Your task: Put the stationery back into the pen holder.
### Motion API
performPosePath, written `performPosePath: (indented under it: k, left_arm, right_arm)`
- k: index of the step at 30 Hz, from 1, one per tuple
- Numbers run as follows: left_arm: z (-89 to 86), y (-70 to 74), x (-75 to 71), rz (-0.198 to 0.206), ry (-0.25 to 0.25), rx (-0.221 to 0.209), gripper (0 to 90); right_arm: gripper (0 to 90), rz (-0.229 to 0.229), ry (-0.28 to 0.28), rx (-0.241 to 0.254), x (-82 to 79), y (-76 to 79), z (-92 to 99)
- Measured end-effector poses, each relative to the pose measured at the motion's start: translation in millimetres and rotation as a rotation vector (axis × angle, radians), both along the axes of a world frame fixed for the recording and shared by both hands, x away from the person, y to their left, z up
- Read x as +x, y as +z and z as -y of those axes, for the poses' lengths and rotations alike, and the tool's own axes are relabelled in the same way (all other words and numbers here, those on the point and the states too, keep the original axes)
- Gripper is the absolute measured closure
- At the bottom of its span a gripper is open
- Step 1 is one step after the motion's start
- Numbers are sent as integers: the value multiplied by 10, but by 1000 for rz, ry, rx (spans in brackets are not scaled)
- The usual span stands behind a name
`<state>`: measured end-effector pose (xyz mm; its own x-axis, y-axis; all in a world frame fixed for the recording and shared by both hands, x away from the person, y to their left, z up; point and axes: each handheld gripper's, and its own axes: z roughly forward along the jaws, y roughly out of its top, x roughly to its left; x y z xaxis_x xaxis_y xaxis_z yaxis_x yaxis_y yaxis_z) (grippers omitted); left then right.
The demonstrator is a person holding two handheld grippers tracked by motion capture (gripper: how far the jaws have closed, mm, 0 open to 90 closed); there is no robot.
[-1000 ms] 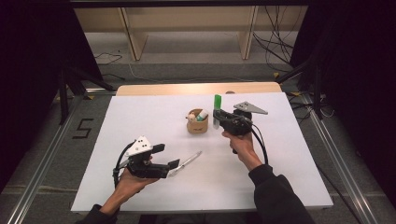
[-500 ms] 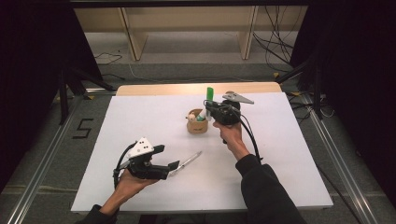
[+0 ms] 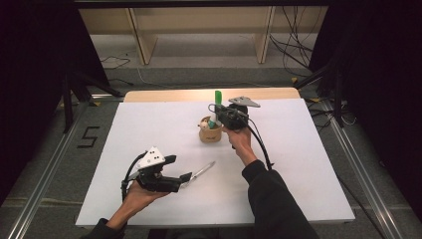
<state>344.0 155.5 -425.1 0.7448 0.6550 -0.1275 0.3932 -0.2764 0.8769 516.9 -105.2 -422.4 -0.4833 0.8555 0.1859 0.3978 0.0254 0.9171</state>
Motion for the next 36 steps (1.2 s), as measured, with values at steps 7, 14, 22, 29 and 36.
performPosePath:
  k: [7,14,22,29,36]
  left_arm:
    - [9,-6,1,1,-7,9,166]
    - [13,-10,0,-3,-11,11,166]
    - [16,-10,-2,-3,-15,17,166]
    - [15,-11,-1,-4,-15,18,167]
    - [18,-16,3,-7,-16,24,166]
  right_arm:
    - [775,-8,-2,8,8,-49,-25]
    - [774,-8,22,-1,-15,-92,-74]
    - [771,26,48,-27,-72,-123,-79]
    - [768,48,69,-86,-111,-134,-81]
    - [766,60,83,-117,-136,-118,-76]
